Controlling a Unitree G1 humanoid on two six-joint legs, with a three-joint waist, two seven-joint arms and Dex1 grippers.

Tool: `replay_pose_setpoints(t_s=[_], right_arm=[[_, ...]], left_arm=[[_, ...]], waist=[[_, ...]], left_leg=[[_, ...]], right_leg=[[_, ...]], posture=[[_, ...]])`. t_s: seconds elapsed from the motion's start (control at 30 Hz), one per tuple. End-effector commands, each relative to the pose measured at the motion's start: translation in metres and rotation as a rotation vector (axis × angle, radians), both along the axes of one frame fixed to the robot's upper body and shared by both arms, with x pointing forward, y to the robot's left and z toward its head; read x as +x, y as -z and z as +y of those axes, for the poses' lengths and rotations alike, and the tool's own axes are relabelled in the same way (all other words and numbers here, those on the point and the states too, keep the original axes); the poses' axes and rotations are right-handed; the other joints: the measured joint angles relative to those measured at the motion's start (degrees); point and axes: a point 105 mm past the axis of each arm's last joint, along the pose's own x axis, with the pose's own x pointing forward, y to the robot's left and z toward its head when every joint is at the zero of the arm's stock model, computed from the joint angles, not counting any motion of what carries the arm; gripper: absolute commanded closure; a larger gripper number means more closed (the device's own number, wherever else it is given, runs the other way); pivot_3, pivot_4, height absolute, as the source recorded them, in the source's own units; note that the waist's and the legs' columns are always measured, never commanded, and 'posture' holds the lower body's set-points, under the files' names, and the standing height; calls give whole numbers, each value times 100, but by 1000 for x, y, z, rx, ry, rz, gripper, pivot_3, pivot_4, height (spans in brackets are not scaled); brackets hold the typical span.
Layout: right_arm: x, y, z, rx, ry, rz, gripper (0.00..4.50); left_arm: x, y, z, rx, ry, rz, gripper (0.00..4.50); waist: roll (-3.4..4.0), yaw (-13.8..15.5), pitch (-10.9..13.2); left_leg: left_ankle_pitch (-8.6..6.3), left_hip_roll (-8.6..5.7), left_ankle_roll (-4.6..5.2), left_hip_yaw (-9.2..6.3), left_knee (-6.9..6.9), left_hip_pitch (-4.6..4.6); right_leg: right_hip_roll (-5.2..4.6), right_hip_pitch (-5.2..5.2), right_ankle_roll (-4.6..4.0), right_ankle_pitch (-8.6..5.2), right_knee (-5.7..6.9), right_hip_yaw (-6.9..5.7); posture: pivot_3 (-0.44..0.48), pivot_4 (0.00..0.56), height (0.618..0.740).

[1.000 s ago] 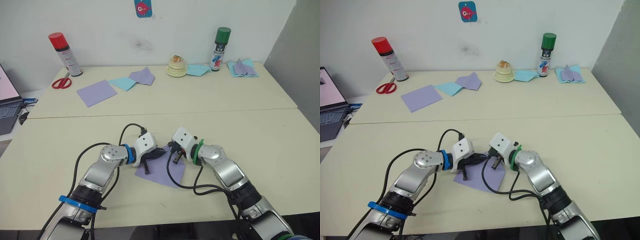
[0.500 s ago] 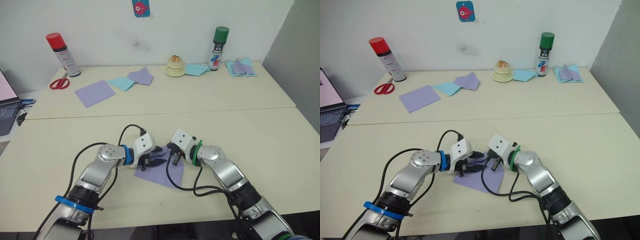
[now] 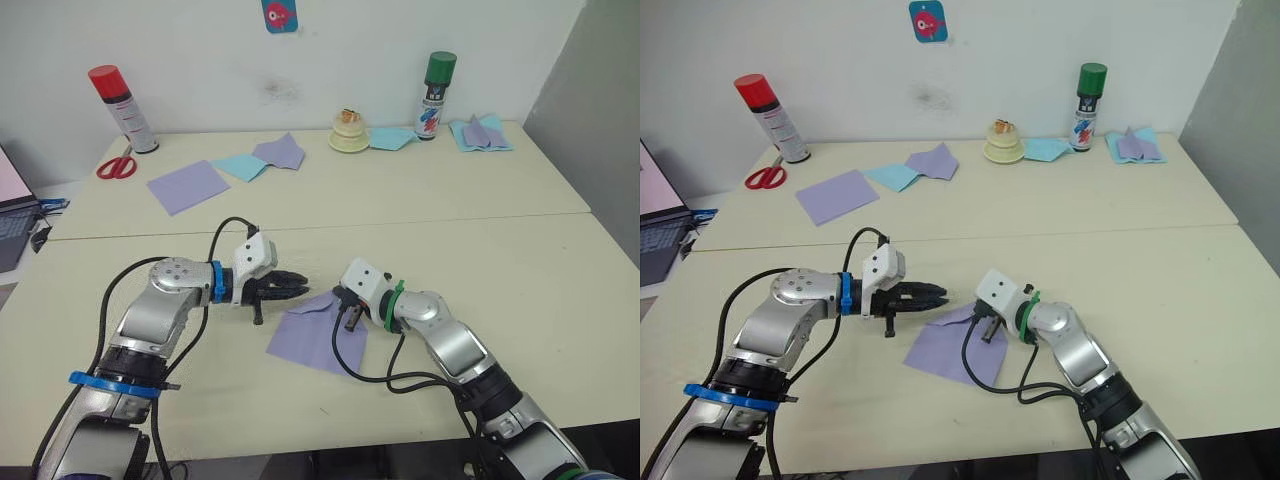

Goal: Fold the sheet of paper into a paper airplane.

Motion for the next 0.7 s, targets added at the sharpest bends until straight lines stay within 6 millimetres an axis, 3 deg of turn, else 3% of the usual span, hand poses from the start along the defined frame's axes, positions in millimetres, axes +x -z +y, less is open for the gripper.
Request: replay_pose_setpoints(t_s=[0.03,0.23,0.43,0.7], right_arm=[[-3,5,2,-19,-18,13,4500],[-2,3,1,-14,-19,-10,4500],[-5,-19,15,83,-80,-123,4500],[3,3,13,12,-14,-56,4500]], left_arm=[[3,11,-10,45,51,-38,4468],[2,43,-12,111,68,19,4468],[0,66,-1,150,36,79,4468],[-8,74,2,156,40,99,4468]], waist=[[0,-1,0],[-1,-6,0],[-1,-7,0],[0,-13,-4]], left_leg=[[0,0,0,1,0,0],[0,1,0,1,1,-1],[-10,0,19,2,5,2],[-11,4,20,1,6,9]], right_leg=[[0,0,0,0,0,0],[0,-2,0,0,2,0],[0,1,0,0,7,-2],[12,2,-9,6,11,-1]], posture=[[0,150,740],[0,150,740],[0,150,740],[0,150,740]])
